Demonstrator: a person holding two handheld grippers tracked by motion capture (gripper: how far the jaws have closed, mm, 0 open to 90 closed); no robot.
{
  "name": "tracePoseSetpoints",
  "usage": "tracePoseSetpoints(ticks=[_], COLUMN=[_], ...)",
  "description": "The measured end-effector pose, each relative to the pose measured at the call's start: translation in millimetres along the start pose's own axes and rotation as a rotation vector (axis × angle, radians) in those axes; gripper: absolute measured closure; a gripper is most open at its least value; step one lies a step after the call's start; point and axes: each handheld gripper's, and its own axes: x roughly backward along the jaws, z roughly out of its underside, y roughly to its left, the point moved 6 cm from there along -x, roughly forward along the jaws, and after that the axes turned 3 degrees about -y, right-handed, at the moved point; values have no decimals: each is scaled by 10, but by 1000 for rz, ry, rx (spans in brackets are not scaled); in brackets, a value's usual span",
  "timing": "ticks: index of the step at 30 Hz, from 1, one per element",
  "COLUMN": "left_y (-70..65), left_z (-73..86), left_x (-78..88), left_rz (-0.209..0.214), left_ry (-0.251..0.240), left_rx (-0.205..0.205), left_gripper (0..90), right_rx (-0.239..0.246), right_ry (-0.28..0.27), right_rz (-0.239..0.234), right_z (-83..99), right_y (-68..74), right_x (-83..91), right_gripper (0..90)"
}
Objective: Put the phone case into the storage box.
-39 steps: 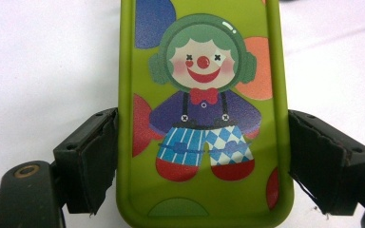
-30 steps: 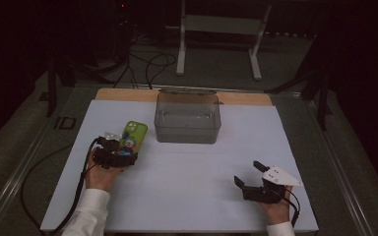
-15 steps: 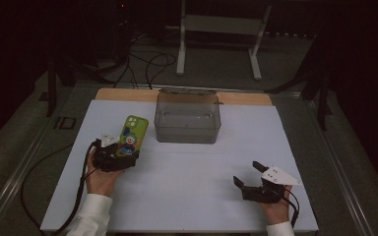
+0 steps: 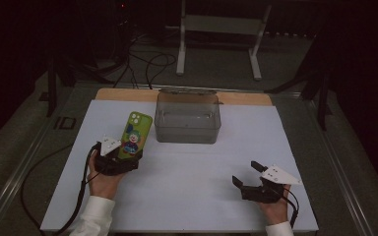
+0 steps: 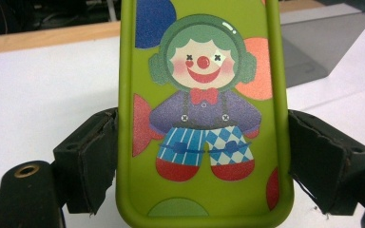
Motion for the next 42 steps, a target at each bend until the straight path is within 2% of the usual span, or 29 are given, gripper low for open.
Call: tracePoseSetpoints(ticks=[8,10,18,20,25,33,42], left_y=[-57,-79,-194,-223,-293,-396,-473], left_z=[-115,-154,-269,-298,-359,-404,-434], left_x=[73,88,75,71,45,-12,-58], left_rz=[-11,-7,-4,-5,0,17,13], left_ry=[-35,-47,-72,-78,-91,-96,-119], left_rx=[-1,5,-22,-25,-27,-36,-36], left_gripper=[161,162,161,162,162,161,161], right_rx=[-38,-32,-34,-60,-83,-88,-90], right_ry=[-3,-1,-13,-6,-27,-42,-38], right_rz=[-34,-38,-59,-93,-127,-134,-156], right_z=[-132,-174,-335,-370,-483,-641,-760], right_y=[56,69,130,148,199,271,360], right_x=[-63,-75,-136,-177,-252,-349,-472], right_gripper=[94,94,94,94,94,94,94])
